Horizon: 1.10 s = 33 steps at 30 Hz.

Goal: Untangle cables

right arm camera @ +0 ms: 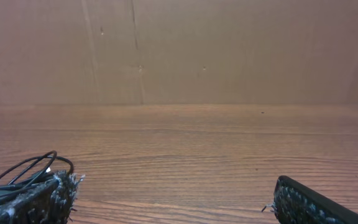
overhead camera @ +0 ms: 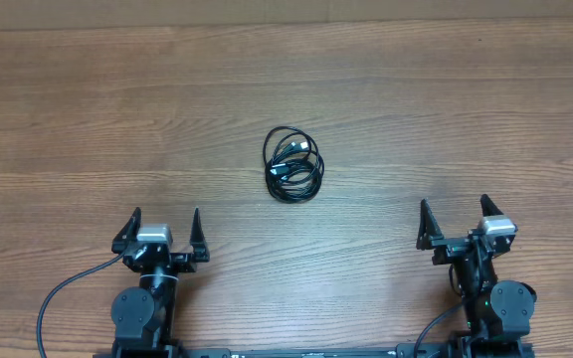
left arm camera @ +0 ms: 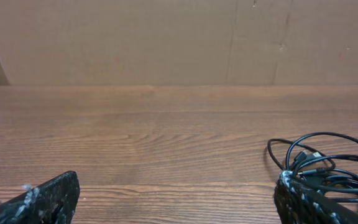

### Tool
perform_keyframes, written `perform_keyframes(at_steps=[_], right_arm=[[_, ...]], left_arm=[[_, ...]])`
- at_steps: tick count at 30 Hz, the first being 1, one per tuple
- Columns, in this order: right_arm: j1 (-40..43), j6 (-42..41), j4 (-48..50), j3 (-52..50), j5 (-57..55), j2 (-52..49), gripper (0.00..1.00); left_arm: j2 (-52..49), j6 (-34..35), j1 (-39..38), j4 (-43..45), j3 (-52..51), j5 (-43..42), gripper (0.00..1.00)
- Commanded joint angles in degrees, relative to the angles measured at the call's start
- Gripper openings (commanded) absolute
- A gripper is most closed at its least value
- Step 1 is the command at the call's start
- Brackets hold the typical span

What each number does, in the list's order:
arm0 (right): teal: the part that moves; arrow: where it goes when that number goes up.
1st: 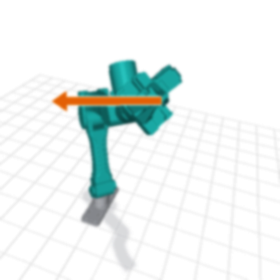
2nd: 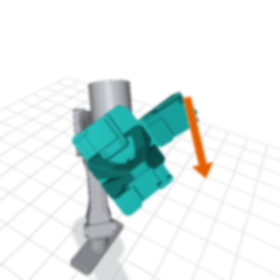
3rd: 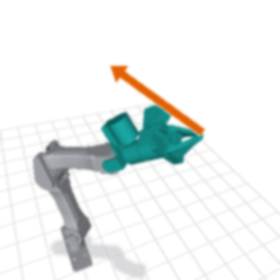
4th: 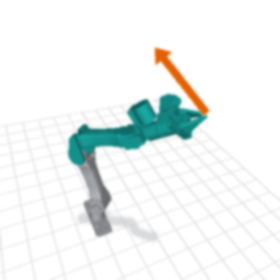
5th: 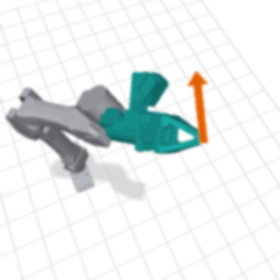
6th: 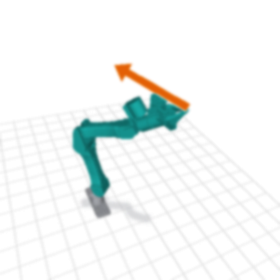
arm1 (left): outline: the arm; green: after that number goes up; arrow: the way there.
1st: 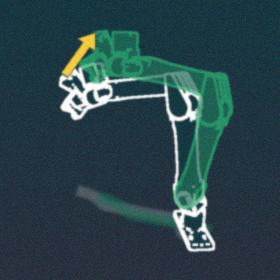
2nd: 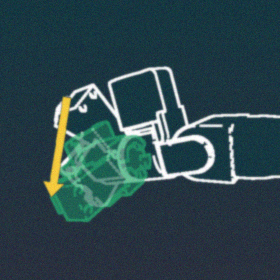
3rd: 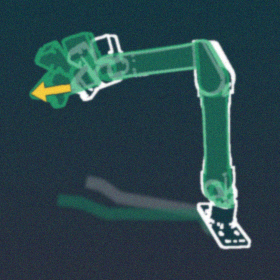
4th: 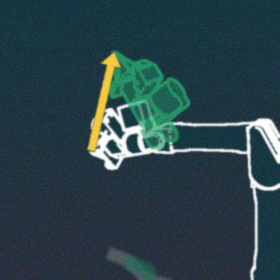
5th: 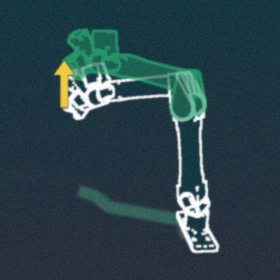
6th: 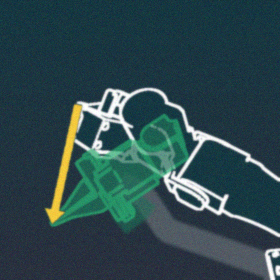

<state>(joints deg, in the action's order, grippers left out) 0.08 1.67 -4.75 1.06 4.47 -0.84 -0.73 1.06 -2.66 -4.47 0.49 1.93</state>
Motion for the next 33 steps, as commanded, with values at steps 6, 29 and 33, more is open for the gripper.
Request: perform_keyframes(at_steps=[6,29,33], right_arm=[[0.26,-0.11,0.81,-0.57,-0.37,0.63,1.0],[4.07,-19.76,10.12,16.76,29.75,-1.86,1.0],[6.21,-10.82,-12.02,32.24,28.61,-12.61,1.0]], left_arm=[[0.48,-0.9,-0.37,0.09,-0.22,-0.46,1.0],[-3.17,8.37,-0.26,11.41,20.06,-21.29,1.0],[-17.2,-2.25,-0.26,-17.25,41.72,-17.53,1.0]])
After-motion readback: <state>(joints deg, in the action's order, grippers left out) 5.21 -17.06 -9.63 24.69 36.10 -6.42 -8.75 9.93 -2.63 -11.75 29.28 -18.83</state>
